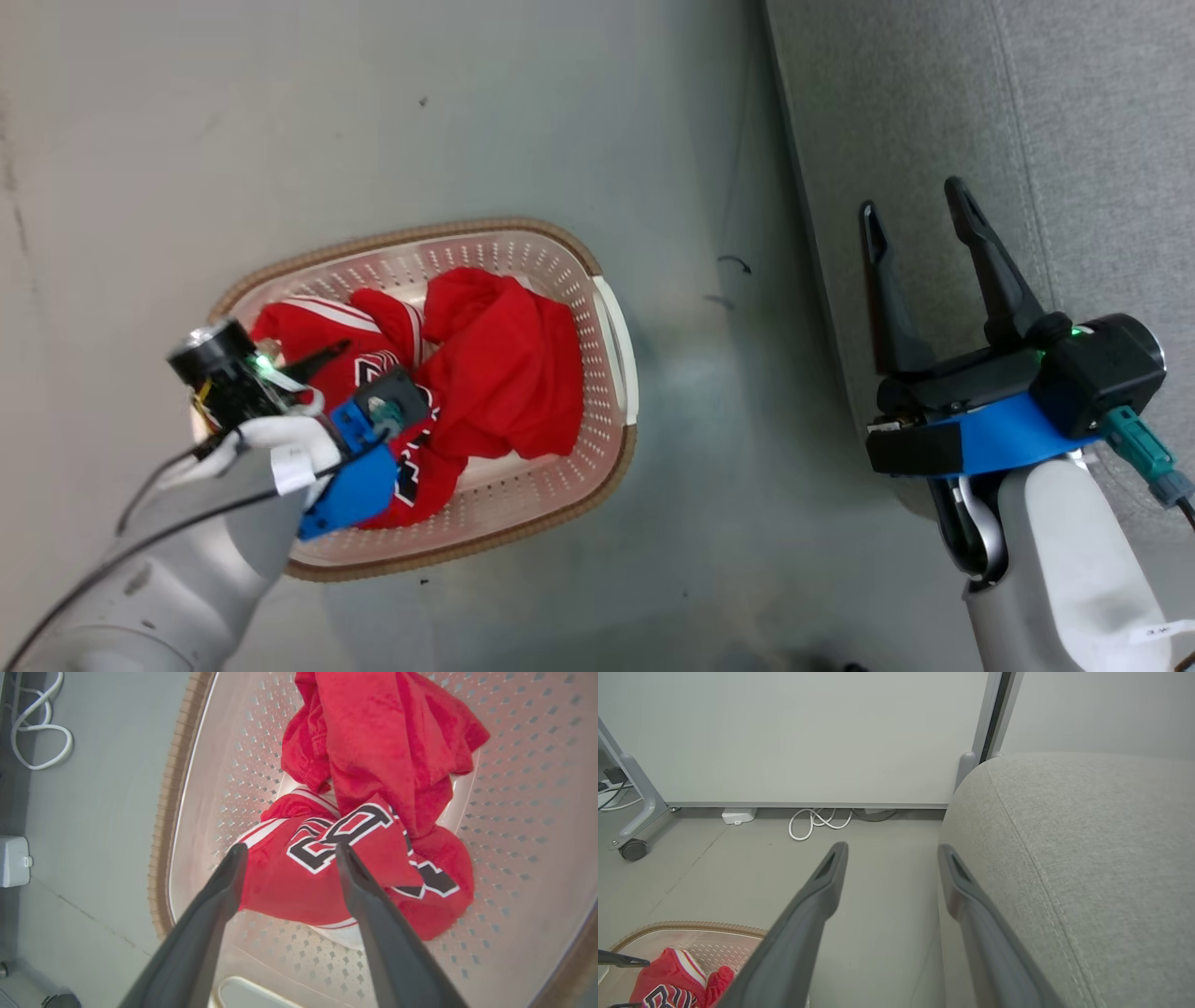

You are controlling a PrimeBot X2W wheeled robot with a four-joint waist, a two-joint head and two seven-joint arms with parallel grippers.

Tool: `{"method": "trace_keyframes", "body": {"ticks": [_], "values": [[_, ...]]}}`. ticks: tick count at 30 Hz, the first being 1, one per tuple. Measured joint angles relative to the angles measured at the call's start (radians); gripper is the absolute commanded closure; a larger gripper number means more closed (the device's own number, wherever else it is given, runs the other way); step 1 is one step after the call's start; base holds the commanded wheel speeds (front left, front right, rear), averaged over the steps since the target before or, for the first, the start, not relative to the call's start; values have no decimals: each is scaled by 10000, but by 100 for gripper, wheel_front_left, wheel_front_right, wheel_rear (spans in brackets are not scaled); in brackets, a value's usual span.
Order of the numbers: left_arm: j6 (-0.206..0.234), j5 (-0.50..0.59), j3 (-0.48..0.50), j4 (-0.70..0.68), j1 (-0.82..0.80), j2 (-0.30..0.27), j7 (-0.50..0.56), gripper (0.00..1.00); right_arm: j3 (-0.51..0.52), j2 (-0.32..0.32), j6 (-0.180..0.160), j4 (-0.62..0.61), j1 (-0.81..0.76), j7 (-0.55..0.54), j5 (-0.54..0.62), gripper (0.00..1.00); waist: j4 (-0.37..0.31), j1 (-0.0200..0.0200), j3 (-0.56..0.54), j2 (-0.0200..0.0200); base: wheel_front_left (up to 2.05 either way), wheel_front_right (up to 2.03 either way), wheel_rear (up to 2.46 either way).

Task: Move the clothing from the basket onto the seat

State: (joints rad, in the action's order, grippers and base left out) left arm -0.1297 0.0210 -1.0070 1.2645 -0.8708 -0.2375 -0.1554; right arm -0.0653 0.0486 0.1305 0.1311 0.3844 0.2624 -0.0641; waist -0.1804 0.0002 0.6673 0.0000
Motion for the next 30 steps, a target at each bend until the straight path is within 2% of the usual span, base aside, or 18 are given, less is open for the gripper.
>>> {"method": "trace_keyframes", "body": {"ticks": [3,10,17,23,24,25,26,30], "values": [[0,-136,-663,98,-342,-186,405,0,-58,2,0,-61,87,0,4,0,-102,0,355,0,0,0,0],[0,-1243,-1956,155,-791,-343,1118,0,-81,0,0,-196,269,0,17,0,-310,0,1114,0,0,0,0],[0,-2240,-2539,-46,-1024,-416,1710,0,-13,0,0,-355,360,0,33,0,-388,-1,1752,0,0,0,0],[0,-2604,-2692,-301,-1100,-506,1894,0,36,0,0,-453,391,0,36,0,-418,0,2108,0,0,0,0],[0,-2617,-2700,-326,-1101,-512,1954,14,36,0,0,-464,392,0,36,0,-425,-1,2137,0,0,0,0],[0,-2679,-2711,-343,-1098,-522,2000,73,42,0,0,-466,392,0,35,0,-428,-1,2154,0,0,0,0],[0,-2673,-2717,-399,-1098,-548,1994,100,46,0,0,-466,393,0,35,0,-426,0,2159,0,0,0,0],[0,-2677,-2727,-537,-1081,-608,1973,100,31,0,0,-422,404,0,31,0,-419,-1,2089,0,0,0,0]]}}
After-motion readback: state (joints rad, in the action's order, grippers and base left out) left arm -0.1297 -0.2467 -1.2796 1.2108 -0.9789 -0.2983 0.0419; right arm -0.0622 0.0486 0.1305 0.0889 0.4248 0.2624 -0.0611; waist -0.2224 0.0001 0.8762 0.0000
